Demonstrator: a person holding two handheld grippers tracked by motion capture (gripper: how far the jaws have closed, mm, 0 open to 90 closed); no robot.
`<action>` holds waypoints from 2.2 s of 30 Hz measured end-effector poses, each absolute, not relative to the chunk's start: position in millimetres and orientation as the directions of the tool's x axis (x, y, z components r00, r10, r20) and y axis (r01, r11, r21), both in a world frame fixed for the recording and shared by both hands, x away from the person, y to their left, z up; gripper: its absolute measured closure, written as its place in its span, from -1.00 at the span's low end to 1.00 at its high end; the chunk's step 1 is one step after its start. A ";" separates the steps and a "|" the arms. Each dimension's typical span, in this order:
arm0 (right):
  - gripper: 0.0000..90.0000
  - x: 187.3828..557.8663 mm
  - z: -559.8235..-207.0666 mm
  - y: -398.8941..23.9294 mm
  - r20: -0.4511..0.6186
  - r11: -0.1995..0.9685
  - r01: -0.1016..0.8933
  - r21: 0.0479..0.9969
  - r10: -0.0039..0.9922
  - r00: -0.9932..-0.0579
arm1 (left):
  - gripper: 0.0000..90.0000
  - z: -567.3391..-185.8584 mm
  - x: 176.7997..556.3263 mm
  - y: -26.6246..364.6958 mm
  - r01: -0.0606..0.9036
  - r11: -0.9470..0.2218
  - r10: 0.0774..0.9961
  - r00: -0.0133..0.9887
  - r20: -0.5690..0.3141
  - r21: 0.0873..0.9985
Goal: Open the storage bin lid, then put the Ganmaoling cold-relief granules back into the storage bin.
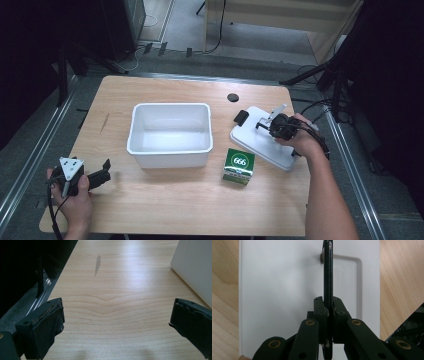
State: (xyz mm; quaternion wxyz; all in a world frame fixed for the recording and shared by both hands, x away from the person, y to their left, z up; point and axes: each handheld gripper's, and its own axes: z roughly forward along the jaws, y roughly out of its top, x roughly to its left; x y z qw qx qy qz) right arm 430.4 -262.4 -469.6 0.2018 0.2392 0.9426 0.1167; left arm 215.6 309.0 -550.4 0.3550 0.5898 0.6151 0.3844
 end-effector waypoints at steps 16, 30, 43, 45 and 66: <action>0.11 416.6 -470.6 -260.3 -0.282 0.843 0.415 0.344 0.514 -0.810 | -1.00 -550.4 215.8 309.0 0.452 0.014 0.998 -0.055 0.013 0.892; -0.36 389.5 -430.6 -253.6 -0.370 0.862 0.335 0.382 0.474 -0.799 | -1.00 -550.5 215.7 308.9 0.451 0.008 0.999 -0.050 0.016 0.892; -1.00 366.0 -414.4 -230.2 -0.290 0.889 0.260 0.376 0.380 -0.878 | -1.00 -550.4 215.8 308.8 0.452 0.006 0.999 -0.050 0.018 0.892; -1.00 362.3 -412.2 -226.4 -0.264 0.887 0.252 0.387 0.368 -0.892 | -1.00 -550.4 215.9 308.9 0.454 0.007 0.999 -0.049 0.017 0.891; -1.00 337.0 -431.2 -186.3 -0.203 0.931 0.143 0.335 0.220 -0.954 | -1.00 -550.3 216.6 308.6 0.457 0.005 0.998 -0.052 0.022 0.889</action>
